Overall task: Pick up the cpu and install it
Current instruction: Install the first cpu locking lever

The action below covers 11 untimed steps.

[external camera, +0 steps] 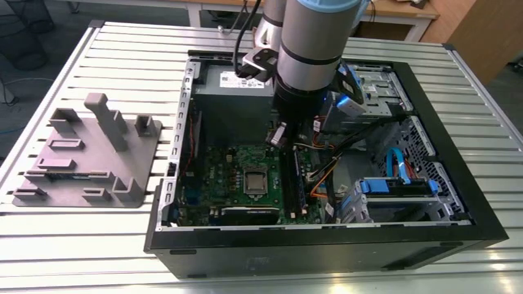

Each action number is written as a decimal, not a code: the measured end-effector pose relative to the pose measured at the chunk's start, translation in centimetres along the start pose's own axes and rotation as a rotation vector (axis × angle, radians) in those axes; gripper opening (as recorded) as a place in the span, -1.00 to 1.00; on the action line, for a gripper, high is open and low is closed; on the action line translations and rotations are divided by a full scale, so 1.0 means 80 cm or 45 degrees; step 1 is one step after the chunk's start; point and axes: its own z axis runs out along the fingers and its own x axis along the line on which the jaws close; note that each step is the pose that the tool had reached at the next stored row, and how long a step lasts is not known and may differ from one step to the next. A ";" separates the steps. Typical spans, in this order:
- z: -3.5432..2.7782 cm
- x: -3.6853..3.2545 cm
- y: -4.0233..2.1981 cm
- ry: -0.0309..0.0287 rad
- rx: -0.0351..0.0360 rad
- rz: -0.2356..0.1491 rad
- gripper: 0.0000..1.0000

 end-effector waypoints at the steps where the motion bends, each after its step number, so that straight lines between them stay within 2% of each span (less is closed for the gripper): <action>1: 0.0004 -0.0020 0.0014 0.0000 0.0000 0.000 -0.79; 7: 0.0032 -0.0102 0.0080 -0.0002 -0.0001 0.000 -0.79; 11: 0.0055 -0.0107 0.0145 -0.0006 0.0001 0.000 -0.79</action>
